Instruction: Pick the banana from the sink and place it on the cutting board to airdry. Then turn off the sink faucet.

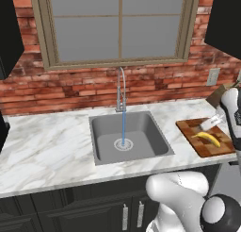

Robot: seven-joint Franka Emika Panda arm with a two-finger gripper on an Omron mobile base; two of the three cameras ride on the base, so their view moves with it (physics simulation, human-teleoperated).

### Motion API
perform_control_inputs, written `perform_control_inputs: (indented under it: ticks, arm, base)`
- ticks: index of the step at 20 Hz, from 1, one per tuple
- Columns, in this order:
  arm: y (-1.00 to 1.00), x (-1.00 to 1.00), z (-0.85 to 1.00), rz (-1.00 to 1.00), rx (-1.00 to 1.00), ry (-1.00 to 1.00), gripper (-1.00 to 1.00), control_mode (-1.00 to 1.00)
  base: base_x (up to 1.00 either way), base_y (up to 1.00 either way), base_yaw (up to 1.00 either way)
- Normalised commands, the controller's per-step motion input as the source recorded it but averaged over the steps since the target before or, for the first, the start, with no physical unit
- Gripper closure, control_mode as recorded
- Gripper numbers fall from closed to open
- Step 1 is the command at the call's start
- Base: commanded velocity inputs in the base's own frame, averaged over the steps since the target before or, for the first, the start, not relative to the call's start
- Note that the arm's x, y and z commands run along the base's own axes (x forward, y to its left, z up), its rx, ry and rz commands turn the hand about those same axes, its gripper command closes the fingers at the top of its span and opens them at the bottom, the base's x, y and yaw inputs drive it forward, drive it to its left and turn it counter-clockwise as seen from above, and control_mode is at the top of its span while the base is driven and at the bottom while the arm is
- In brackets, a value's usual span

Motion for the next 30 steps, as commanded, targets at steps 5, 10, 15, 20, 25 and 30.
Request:
perform_control_inputs:
  ticks: [5,10,15,20,25,30]
  arm:
    - [0.0,0.0,0.18,0.34,0.0,-0.36,-1.0,-1.0]
    - [0.11,-0.16,0.05,0.32,-0.02,-0.3,-1.0,-1.0]
    - [0.29,-0.3,0.0,0.14,-0.14,-0.27,-1.0,-1.0]
    - [0.21,0.04,0.13,0.01,0.0,-0.27,-1.0,-1.0]
    - [0.33,0.19,0.21,0.01,0.03,-0.2,-1.0,-1.0]
    - [0.17,0.45,0.25,0.09,0.11,-0.06,-1.0,-1.0]
  base:
    - [0.0,0.0,0.0]
    - [0.0,0.0,0.0]
    - [0.0,0.0,0.0]
    - [0.0,0.0,0.0]
    - [0.0,0.0,0.0]
    - [0.0,0.0,0.0]
